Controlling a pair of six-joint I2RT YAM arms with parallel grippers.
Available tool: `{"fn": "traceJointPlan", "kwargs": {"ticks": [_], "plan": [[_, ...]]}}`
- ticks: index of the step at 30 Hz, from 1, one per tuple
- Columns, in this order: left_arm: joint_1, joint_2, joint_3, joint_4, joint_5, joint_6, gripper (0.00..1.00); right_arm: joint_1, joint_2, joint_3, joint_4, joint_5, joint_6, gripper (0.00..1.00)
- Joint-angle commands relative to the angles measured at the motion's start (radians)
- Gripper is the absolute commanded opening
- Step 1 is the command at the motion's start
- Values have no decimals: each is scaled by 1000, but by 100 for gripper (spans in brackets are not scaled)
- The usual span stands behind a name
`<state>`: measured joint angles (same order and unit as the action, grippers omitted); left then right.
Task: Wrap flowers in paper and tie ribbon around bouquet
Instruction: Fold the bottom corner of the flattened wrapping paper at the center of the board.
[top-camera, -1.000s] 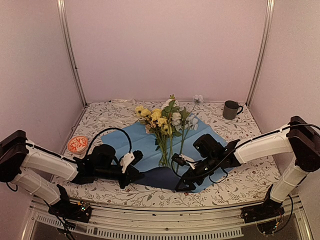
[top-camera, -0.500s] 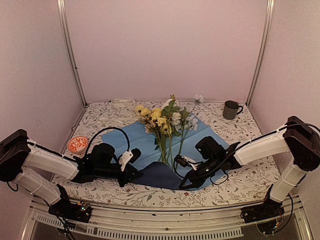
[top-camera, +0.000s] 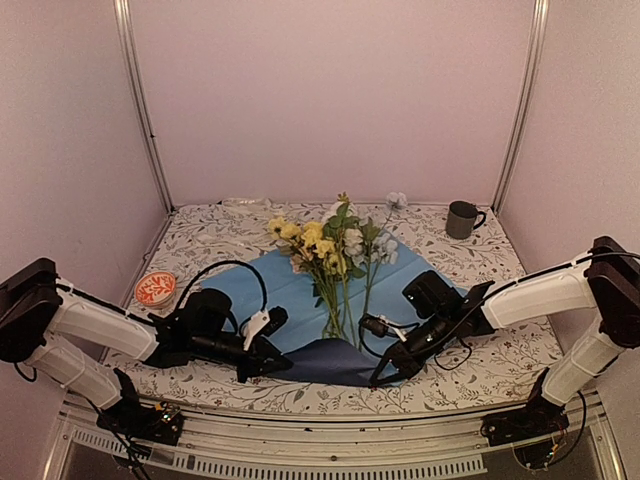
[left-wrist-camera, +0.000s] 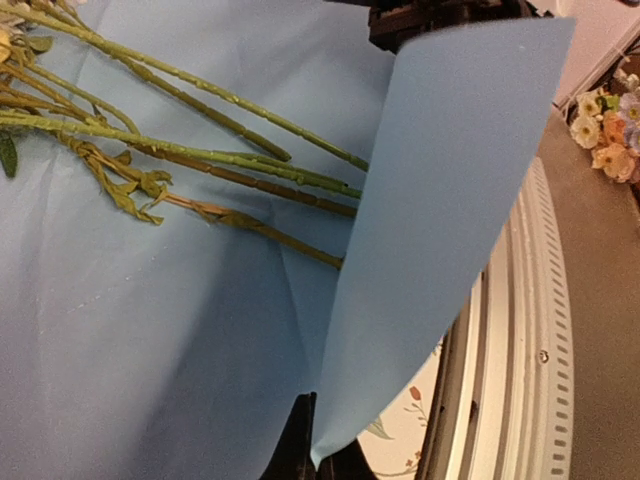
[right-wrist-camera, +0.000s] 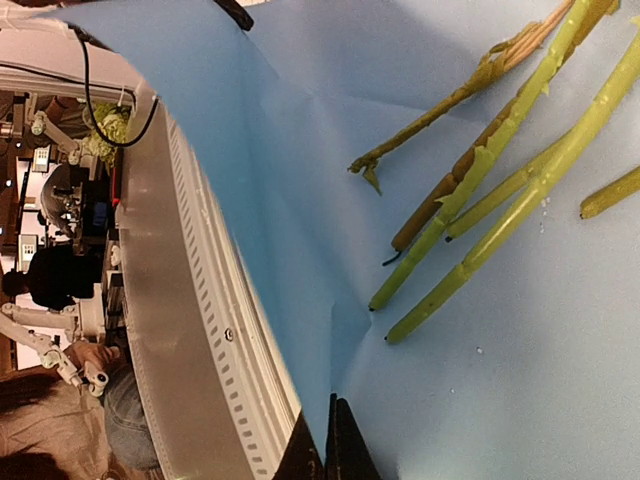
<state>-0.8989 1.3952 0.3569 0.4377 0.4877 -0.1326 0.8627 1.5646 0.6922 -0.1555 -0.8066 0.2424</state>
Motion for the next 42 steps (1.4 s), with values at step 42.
{"fn": "traceJointPlan", "kwargs": {"ticks": [42], "plan": [[35,302,264,-260,-212,26,0,23,-81,68,-53,313,75,29]]}}
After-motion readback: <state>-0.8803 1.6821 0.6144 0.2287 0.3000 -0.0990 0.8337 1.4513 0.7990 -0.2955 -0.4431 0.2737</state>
